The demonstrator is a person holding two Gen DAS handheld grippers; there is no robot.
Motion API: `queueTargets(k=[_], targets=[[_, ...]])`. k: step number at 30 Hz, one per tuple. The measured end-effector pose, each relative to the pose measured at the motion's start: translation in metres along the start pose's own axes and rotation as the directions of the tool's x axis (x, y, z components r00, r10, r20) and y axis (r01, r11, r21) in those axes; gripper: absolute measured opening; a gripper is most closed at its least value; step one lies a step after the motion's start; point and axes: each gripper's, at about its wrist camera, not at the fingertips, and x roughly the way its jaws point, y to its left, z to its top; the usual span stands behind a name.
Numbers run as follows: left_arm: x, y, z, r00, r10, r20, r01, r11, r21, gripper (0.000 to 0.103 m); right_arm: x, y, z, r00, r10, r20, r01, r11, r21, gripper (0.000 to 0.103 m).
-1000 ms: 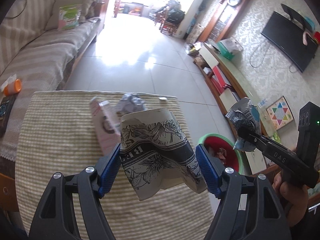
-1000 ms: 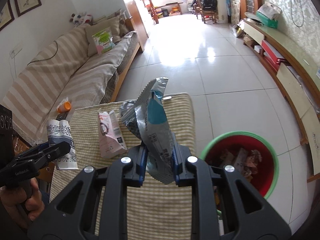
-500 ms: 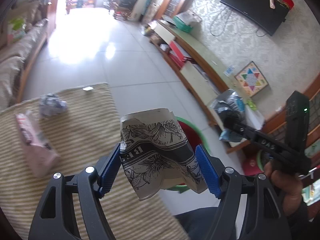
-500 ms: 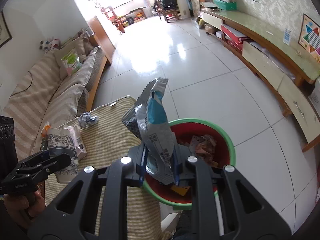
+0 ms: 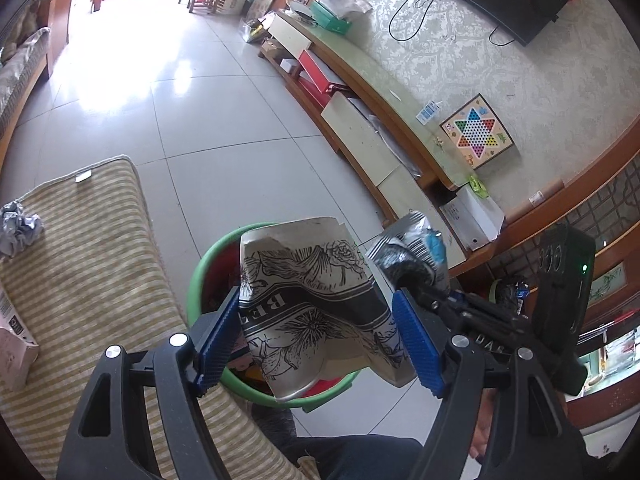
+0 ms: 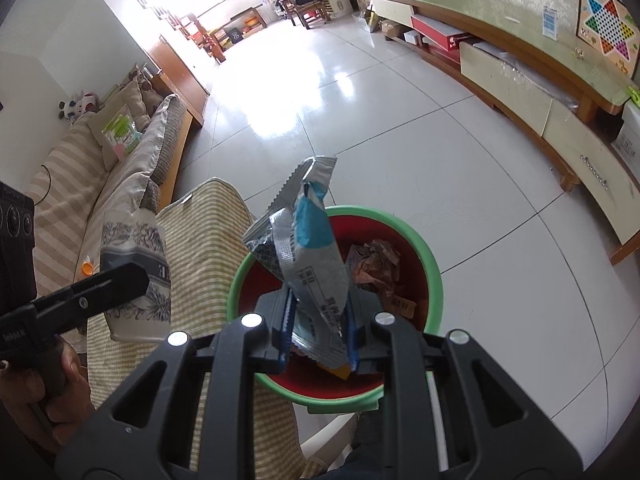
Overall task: Collect trash
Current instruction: 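Open both tools over the red bucket to drop bag and cup, then move both tools back over the pink carton and crumpled foil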
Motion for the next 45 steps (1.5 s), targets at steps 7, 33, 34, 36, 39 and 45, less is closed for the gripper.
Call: queueTargets(k=[7, 33, 34, 36, 39, 45], targets=[[0.011, 0.003, 0.002, 0.999, -0.029, -0.021, 0.028, 0.998, -0.049, 0.077, 0.009, -0.002, -0.004, 1.0, 0.007, -0.018, -0.007, 1.0, 0.004, 0.041], [-0.091, 0.062, -0.018, 0.987, 0.102, 0.122, -0.082, 0.984, -0.157, 0.095, -0.008, 0.08, -0.003, 1.0, 0.01, 0.01, -0.008, 0.991, -0.13, 0.098], [-0.099, 0.068, -0.021, 0.985, 0.117, 0.128, -0.095, 0.982, -0.166, 0.095, -0.008, 0.089, -0.003, 1.0, 0.014, 0.009, -0.013, 0.99, -0.144, 0.098], [-0.113, 0.082, -0.028, 0.981, 0.139, 0.137, -0.112, 0.976, -0.186, 0.095, -0.007, 0.107, -0.003, 1.0, 0.021, 0.006, -0.02, 0.985, -0.169, 0.098], [-0.136, 0.106, -0.041, 0.969, 0.192, 0.153, -0.155, 0.962, -0.225, 0.095, -0.003, 0.133, -0.005, 0.999, 0.035, -0.001, -0.034, 0.979, -0.203, 0.098], [-0.173, 0.163, -0.071, 0.944, 0.293, 0.152, -0.232, 0.916, -0.326, 0.095, 0.01, 0.189, -0.012, 0.998, 0.055, -0.024, -0.059, 0.96, -0.275, 0.098]])
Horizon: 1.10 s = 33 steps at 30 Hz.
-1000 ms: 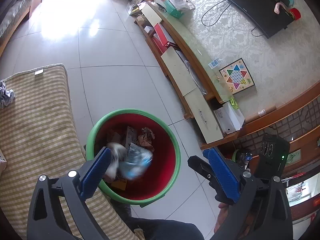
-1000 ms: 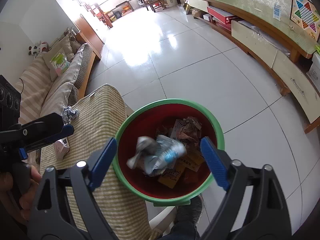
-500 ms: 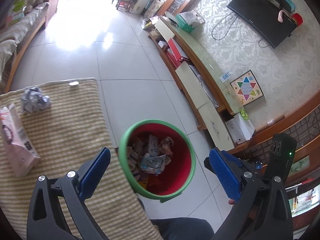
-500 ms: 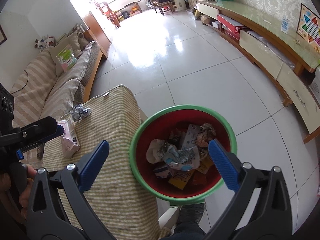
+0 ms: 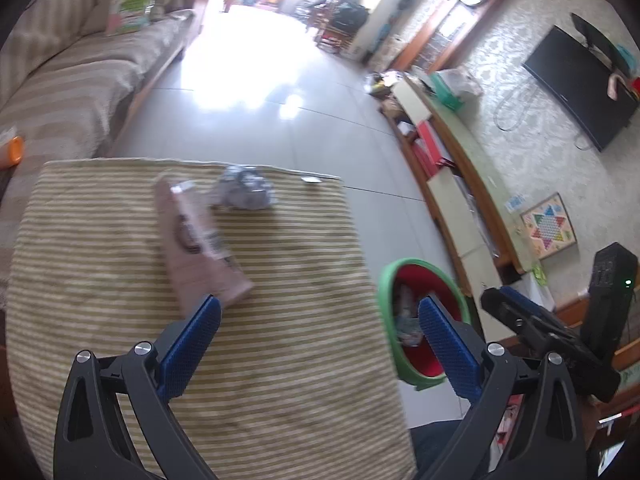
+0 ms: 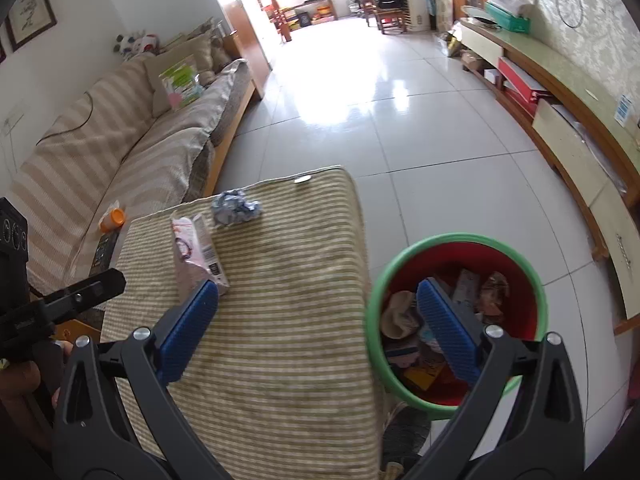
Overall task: Collect trash
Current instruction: 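Move both tools back over the pink carton and crumpled foil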
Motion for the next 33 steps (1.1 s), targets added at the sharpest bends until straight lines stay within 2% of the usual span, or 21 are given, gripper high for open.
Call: queueTargets(k=[9, 15, 25, 33], targets=[[-0.006, 0.075, -0.003, 0.997, 0.071, -0.012, -0.072, 0.992, -0.106, 0.095, 0.039, 0.07, 0.008, 0.998, 0.024, -0.05, -0.029, 0.995, -0.096, 0.098], [0.014, 0.103, -0.001, 0.996, 0.079, -0.034, -0.084, 0.984, -0.16, 0.095, 0.069, 0.088, 0.022, 0.996, 0.027, -0.082, -0.037, 0.992, -0.124, 0.098], [0.075, 0.103, 0.017, 0.993, 0.085, -0.081, -0.098, 0.981, -0.168, 0.095, 0.125, 0.089, 0.06, 0.993, 0.026, -0.114, -0.043, 0.988, -0.148, 0.098], [0.119, 0.1, 0.027, 0.983, 0.154, -0.101, -0.169, 0.972, -0.161, 0.095, 0.179, 0.082, 0.077, 0.985, 0.032, -0.167, -0.058, 0.987, -0.152, 0.098]])
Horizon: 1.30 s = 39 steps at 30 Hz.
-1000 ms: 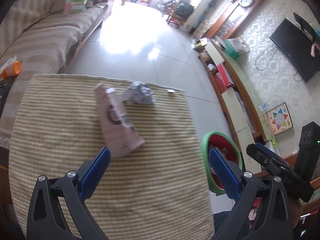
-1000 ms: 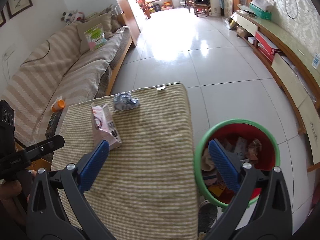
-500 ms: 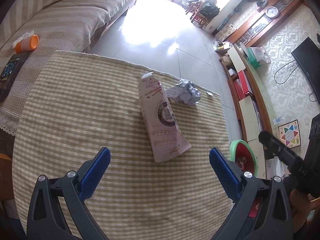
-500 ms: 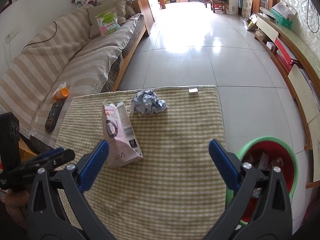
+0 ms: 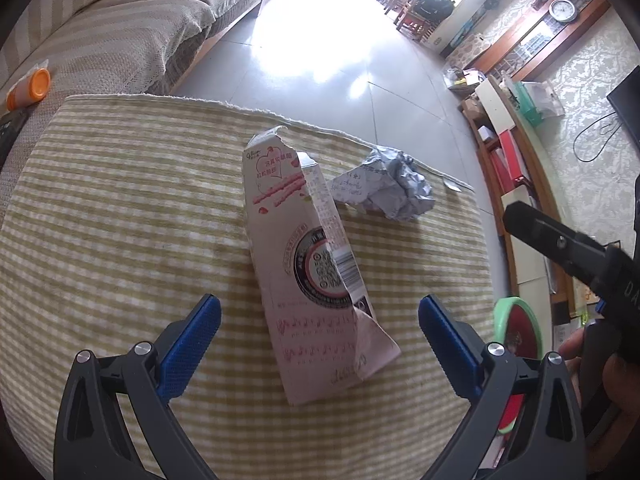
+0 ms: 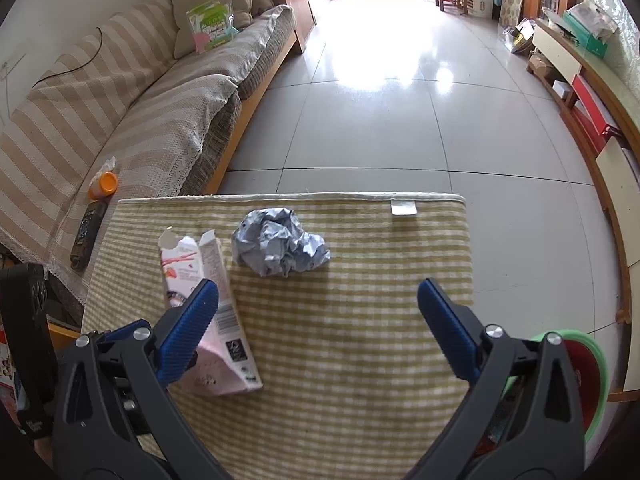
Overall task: Collect trash
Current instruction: 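Move both tools back over the pink carton and crumpled foil, then grasp the crumpled foil with the right tool while the left tool grasps the pink carton, then lift the foil and pink carton and carry both over the red bucket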
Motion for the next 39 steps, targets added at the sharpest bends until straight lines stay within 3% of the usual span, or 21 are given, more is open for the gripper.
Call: queueTargets(k=[6, 9, 11, 15, 18, 20, 21, 26, 32, 39], targets=[[0.015, 0.006, 0.006, 0.999, 0.052, 0.013, -0.052, 0.998, -0.032, 0.095, 0.04, 0.007, 0.017, 0.999, 0.026, -0.045, -0.027, 0.999, -0.02, 0.098], [0.021, 0.005, 0.005, 0.997, 0.07, 0.011, -0.07, 0.998, -0.004, 0.093, 0.061, 0.013, 0.02, 0.995, 0.056, -0.079, -0.058, 0.998, -0.026, 0.098], [0.026, 0.003, 0.003, 0.996, 0.089, 0.005, -0.089, 0.996, 0.028, 0.084, 0.07, 0.017, 0.021, 0.993, 0.069, -0.093, -0.073, 0.997, -0.036, 0.098], [0.029, 0.003, 0.0, 0.997, 0.073, 0.025, -0.074, 0.996, 0.048, 0.082, 0.088, 0.025, 0.021, 0.99, 0.086, -0.115, -0.093, 0.994, -0.057, 0.098], [0.026, 0.001, -0.002, 0.999, 0.022, 0.025, -0.023, 0.998, 0.058, 0.065, 0.099, 0.03, 0.021, 0.987, 0.099, -0.127, -0.107, 0.992, -0.061, 0.098], [0.024, -0.001, -0.002, 0.999, 0.022, 0.026, -0.024, 0.998, 0.065, 0.063, 0.104, 0.034, 0.019, 0.985, 0.1, -0.139, -0.111, 0.991, -0.075, 0.083], [0.024, 0.0, -0.002, 1.0, 0.011, 0.024, -0.013, 0.998, 0.061, 0.062, 0.106, 0.035, 0.018, 0.986, 0.086, -0.143, -0.098, 0.992, -0.083, 0.081], [0.019, 0.008, -0.004, 1.0, -0.019, 0.023, 0.019, 0.999, 0.036, 0.049, 0.1, 0.036, 0.016, 0.987, 0.1, -0.123, -0.109, 0.992, -0.068, 0.057], [0.002, 0.013, -0.006, 0.999, -0.016, 0.032, 0.015, 0.999, 0.04, 0.045, 0.085, 0.037, 0.01, 0.99, 0.09, -0.11, -0.097, 0.994, -0.057, 0.053], [-0.035, 0.014, -0.009, 0.997, 0.004, 0.073, -0.008, 0.998, 0.062, 0.045, 0.037, 0.044, -0.001, 0.994, 0.095, -0.052, -0.098, 0.994, -0.044, 0.053]])
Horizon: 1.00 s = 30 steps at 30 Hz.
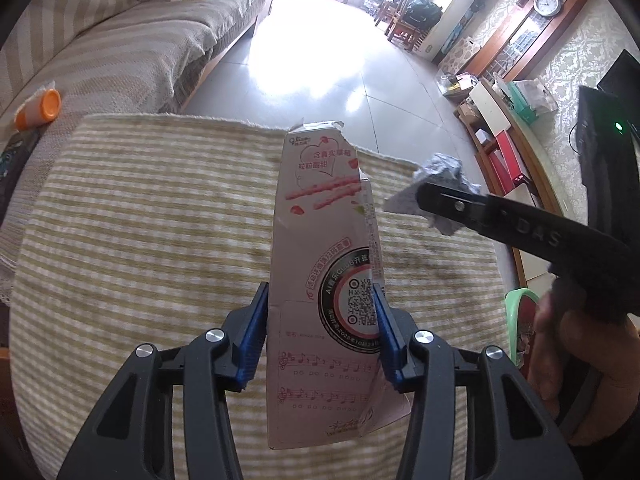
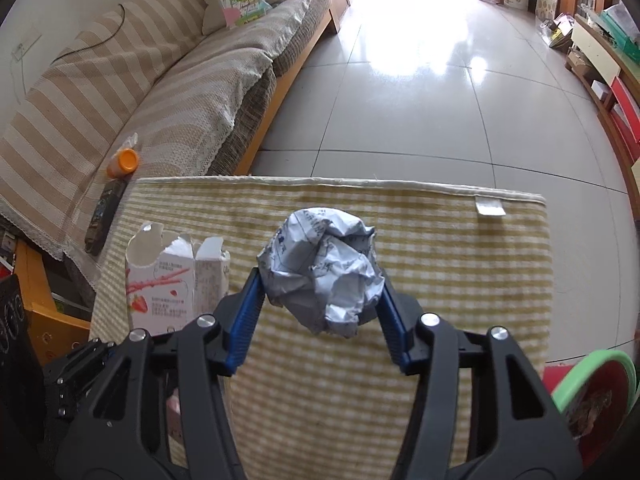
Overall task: Collect trash
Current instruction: 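Lift the foil and pink carton and carry both over the red bucket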
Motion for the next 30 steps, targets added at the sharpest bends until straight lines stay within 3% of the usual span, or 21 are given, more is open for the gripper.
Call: queueTargets(k=[12, 18, 30], targets=[[-0.086, -0.017, -0.024, 0.995, 0.025, 0.092, -0.031, 0.997, 0.064, 0.046, -0.122, 0.014, -0.054, 0.989, 0.004, 0.148, -0.01, 0.999, 0.039, 0.053], [-0.121, -0.033, -0.038, 0.992, 0.019, 0.122, -0.033, 0.993, 0.112, 0.046, -0.166, 0.003, -0.087, 0.982, -0.02, 0.187, 0.007, 0.998, 0.069, 0.053], [-0.143, -0.092, -0.054, 0.99, -0.021, 0.14, -0.009, 0.978, 0.211, 0.046, -0.224, -0.042, -0.124, 0.966, -0.072, 0.248, 0.036, 0.989, 0.146, 0.053]])
